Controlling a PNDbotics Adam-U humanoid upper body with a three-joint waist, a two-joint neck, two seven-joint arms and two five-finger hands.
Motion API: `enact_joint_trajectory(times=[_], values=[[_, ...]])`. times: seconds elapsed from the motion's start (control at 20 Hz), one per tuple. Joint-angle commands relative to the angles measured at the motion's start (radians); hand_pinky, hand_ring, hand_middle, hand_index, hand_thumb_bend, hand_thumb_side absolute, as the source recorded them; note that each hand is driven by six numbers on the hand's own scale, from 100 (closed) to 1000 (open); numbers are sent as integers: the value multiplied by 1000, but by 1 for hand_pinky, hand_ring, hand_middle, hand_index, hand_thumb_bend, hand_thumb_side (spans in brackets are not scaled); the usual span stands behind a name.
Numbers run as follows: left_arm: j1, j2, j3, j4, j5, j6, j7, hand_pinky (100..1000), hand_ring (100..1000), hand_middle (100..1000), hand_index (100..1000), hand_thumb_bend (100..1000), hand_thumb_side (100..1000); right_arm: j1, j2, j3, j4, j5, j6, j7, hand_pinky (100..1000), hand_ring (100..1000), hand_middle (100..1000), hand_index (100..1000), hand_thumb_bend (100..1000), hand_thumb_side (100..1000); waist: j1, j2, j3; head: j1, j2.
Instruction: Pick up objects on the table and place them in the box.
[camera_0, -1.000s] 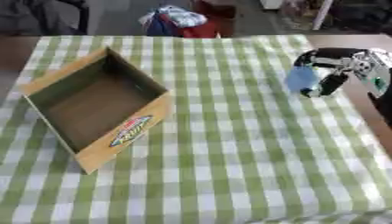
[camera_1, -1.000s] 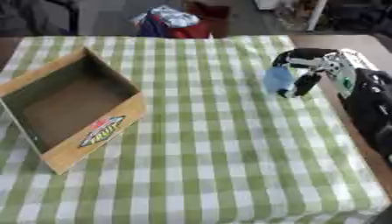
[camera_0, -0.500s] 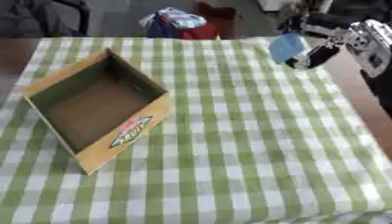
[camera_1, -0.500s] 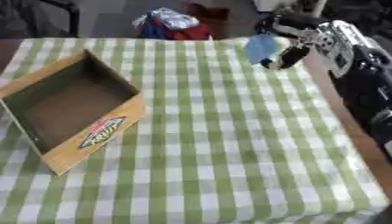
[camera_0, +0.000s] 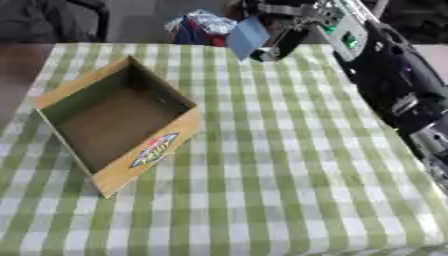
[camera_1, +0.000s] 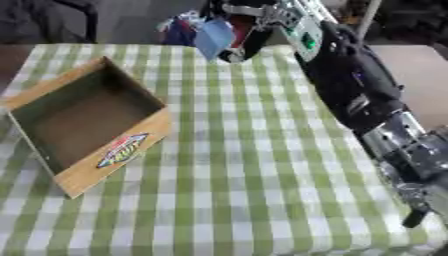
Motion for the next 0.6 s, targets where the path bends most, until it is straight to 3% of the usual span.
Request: enact_joint_trajectory(times=[0.05, 0.6], values=[[-18, 2, -8, -19, 10, -3, -9, 651, 602, 653, 702, 100, 677, -44, 44, -10, 28, 28, 0, 16, 823, 972, 891, 494, 100, 145, 5, -13, 13, -17, 5], [-32, -7, -18, -19, 22, -8, -23, 652, 603, 653, 702, 100, 676, -86, 201, 1, 83, 163, -36, 28, 839, 966, 893, 513, 100, 156, 2, -11, 70, -49, 5]])
